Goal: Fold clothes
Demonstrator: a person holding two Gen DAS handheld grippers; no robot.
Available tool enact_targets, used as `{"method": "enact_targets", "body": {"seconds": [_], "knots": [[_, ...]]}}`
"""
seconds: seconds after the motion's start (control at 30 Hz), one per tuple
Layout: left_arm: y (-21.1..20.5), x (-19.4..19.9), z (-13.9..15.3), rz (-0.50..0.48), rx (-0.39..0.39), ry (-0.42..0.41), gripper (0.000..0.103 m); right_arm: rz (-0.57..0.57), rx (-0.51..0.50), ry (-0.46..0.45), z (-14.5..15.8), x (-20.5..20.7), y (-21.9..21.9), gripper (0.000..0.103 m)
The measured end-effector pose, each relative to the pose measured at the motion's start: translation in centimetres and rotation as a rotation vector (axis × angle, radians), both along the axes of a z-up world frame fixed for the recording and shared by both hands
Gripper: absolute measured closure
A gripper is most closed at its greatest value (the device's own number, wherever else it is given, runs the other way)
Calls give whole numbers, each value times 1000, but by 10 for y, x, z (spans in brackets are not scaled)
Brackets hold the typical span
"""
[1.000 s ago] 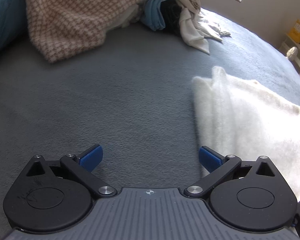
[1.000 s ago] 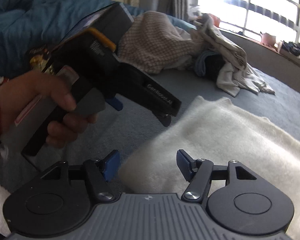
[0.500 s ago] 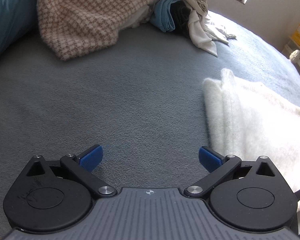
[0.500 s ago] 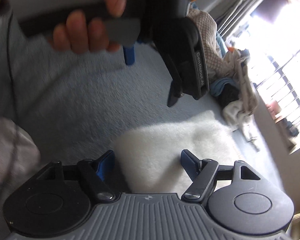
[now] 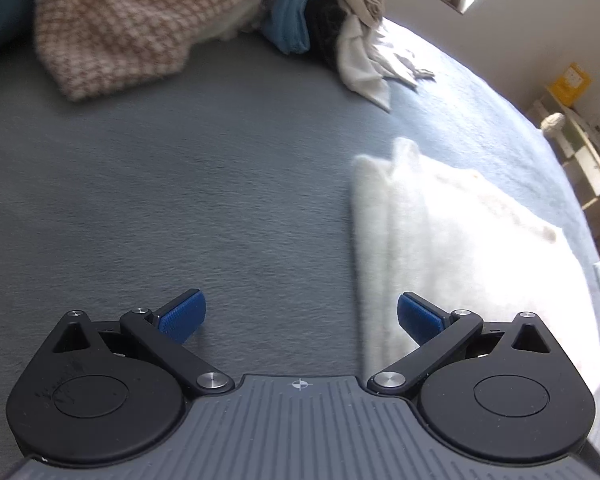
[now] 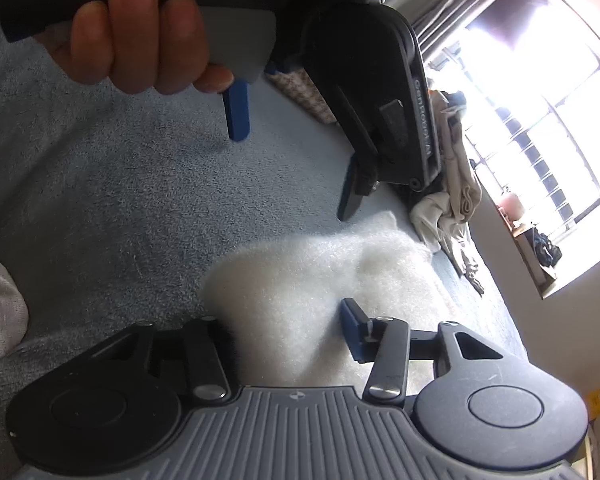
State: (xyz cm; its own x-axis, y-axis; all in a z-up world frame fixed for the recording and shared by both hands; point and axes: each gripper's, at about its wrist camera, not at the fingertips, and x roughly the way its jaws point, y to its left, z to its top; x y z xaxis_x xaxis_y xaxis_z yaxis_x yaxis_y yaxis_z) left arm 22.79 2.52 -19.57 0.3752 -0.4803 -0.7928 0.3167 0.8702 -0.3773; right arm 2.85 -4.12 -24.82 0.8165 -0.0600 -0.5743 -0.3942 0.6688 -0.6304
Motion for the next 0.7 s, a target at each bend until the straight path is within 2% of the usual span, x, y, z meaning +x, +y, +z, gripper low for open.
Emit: {"method": "enact_targets", "body": {"seconds": [0.2, 0.33, 0.43, 0.53, 0.7], "knots": [[-19, 6, 1, -48, -55, 16, 0, 2, 14, -9, 2, -4, -4, 55], [-38, 8, -7, -91, -9, 27, 0, 2, 21, -20, 2, -6, -5, 54], [-46, 5, -10, -108, 23, -11, 0, -3, 34, -28, 2, -7, -7, 54], [-50, 2, -10, -128, 34, -47, 0, -12, 51, -32, 3, -7, -7, 54], [-53, 4, -9, -140, 34, -56, 0, -11, 62, -37, 5, -14, -7, 54]]}}
